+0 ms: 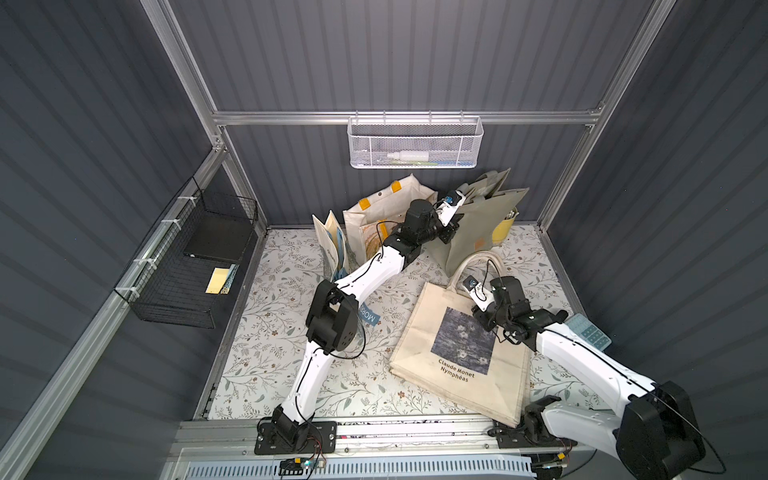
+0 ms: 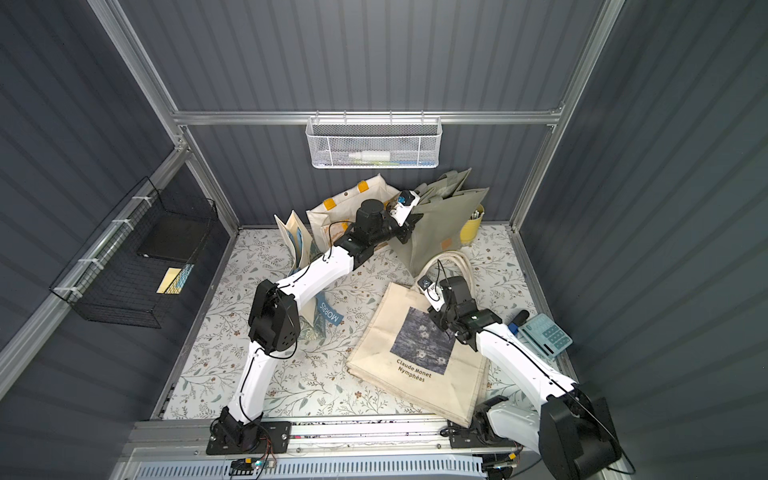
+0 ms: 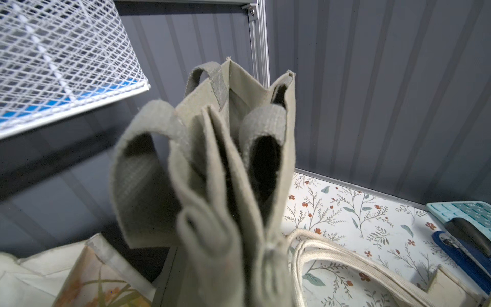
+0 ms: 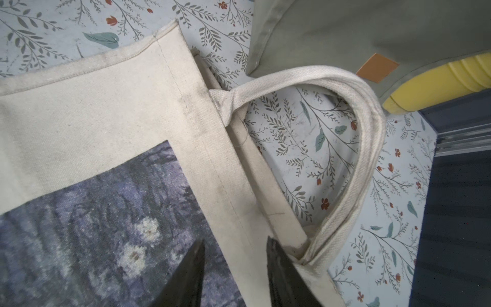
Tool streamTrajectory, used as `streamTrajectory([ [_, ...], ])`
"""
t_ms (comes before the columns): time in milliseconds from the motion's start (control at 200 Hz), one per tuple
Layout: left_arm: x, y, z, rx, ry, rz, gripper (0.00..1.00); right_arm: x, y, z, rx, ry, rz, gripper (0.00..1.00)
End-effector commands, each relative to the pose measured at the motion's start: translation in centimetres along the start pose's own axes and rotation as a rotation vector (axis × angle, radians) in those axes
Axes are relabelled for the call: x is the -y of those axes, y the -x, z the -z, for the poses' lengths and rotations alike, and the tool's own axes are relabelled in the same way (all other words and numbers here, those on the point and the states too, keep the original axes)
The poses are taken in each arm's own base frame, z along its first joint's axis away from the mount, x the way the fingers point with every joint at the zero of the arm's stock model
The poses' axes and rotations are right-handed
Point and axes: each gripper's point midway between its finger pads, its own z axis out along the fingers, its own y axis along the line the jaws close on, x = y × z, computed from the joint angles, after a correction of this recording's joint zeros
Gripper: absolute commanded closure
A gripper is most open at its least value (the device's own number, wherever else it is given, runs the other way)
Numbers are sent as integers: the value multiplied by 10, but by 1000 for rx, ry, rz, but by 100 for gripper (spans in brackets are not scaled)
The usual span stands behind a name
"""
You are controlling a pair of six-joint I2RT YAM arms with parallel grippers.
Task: Put away the canvas bag
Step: Pick up the canvas bag from the center of the board, then move the canvas bag to the center of the board.
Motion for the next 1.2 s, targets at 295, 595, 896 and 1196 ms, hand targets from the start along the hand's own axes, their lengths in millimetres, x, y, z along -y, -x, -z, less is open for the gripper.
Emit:
streamTrajectory([
  [295, -3, 168, 61, 402, 33, -76, 100, -15, -10, -9, -92, 51, 72, 60],
  [595, 7, 205, 90, 518, 3, 47, 100, -22, -21, -24, -168, 62, 110, 61],
  [896, 15, 225, 116, 554, -3, 11, 100, -22, -36, -58, -333, 46, 140, 61],
  [1196, 24, 246, 157, 579, 10, -58, 100, -7, -48, -108, -523, -13, 132, 61],
])
